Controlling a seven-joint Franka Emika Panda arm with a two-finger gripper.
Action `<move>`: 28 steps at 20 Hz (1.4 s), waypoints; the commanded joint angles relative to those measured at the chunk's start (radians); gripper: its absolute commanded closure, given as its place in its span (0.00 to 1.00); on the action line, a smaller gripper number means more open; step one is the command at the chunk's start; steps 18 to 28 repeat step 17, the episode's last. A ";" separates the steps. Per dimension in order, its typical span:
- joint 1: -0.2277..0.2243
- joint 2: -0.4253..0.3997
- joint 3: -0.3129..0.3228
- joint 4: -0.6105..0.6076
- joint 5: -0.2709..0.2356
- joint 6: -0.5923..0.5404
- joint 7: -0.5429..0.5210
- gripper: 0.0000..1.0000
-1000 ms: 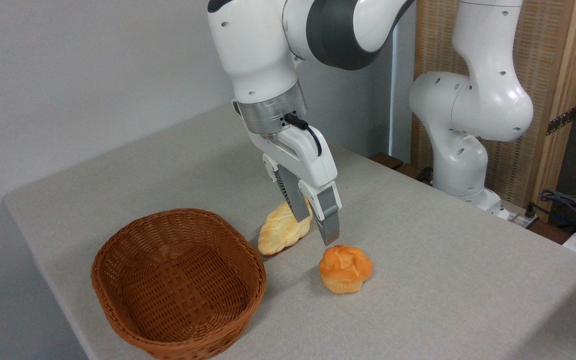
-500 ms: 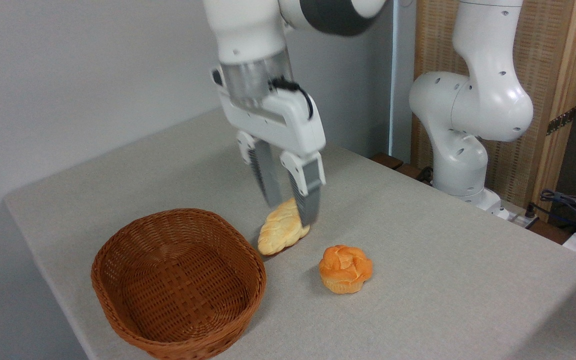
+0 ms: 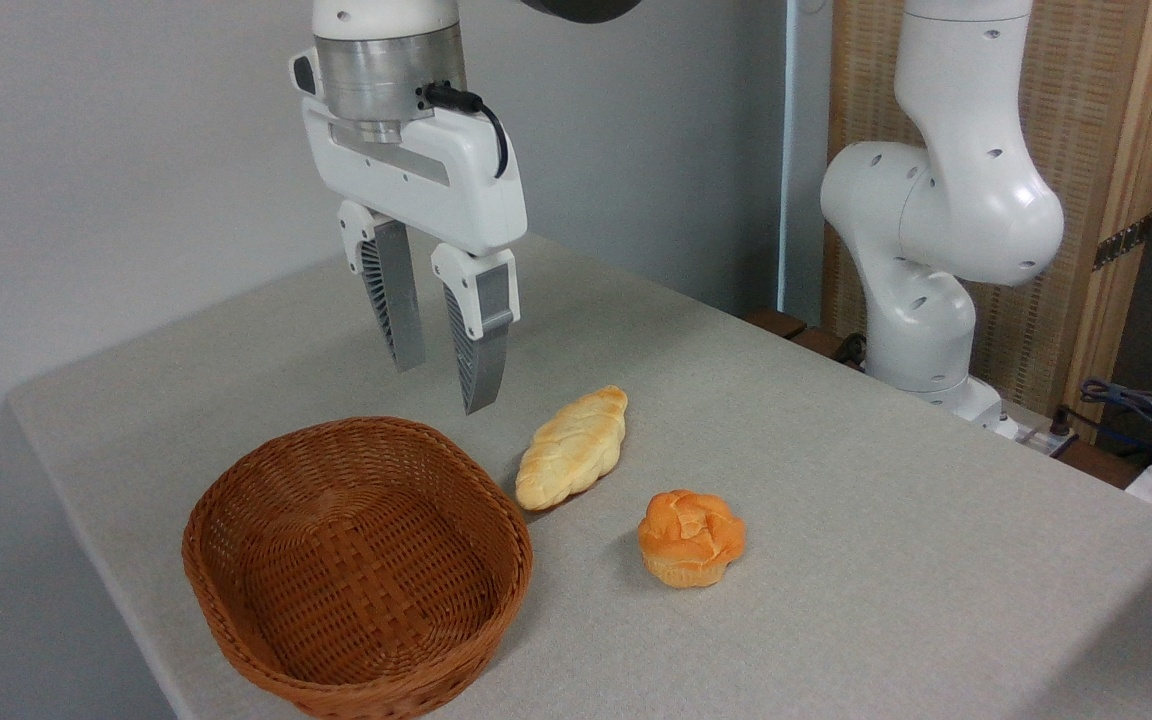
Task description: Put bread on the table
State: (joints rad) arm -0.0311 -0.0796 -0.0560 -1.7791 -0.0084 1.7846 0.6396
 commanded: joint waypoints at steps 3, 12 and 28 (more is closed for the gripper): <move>-0.015 0.047 0.018 0.120 -0.010 -0.151 -0.012 0.00; -0.049 0.070 0.093 0.193 -0.018 -0.200 0.018 0.00; -0.056 0.067 0.096 0.193 -0.018 -0.200 0.022 0.00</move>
